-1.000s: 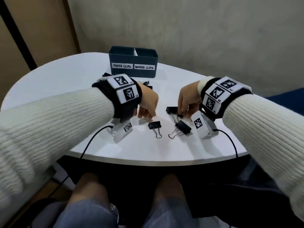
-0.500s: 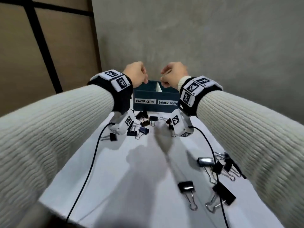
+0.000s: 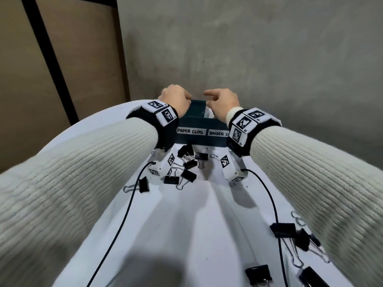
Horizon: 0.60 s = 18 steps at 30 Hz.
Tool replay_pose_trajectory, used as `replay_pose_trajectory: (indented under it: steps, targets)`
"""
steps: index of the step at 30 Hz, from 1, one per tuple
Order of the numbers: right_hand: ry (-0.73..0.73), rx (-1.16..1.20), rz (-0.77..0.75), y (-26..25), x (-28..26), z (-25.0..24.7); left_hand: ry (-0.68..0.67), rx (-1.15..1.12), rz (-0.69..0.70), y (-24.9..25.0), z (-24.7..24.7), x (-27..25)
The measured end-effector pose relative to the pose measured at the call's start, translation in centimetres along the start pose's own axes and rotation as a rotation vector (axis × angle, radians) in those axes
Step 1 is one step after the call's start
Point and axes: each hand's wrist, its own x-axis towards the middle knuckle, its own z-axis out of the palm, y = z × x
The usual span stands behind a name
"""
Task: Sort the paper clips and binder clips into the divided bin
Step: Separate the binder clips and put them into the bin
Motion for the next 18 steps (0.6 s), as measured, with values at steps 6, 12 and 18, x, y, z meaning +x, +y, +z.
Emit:
replay_pose_trajectory:
  steps: [6, 12, 18]
  targets:
    - [-0.408, -0.392, 0.061, 1.1, -6.8, -6.9, -0.378, -0.011, 0.265, 4.3, -0.6, -9.7]
    - [-0.977, -0.912, 0.353, 5.7, -16.7, -12.1, -1.157, 0.428, 0.383, 8.8, 2.2, -21.4]
    - [-0.964, -0.803, 0.399, 11.7, -20.7, -13.6, -0.987, 0.672, 0.502, 11.5, 2.9, -25.4]
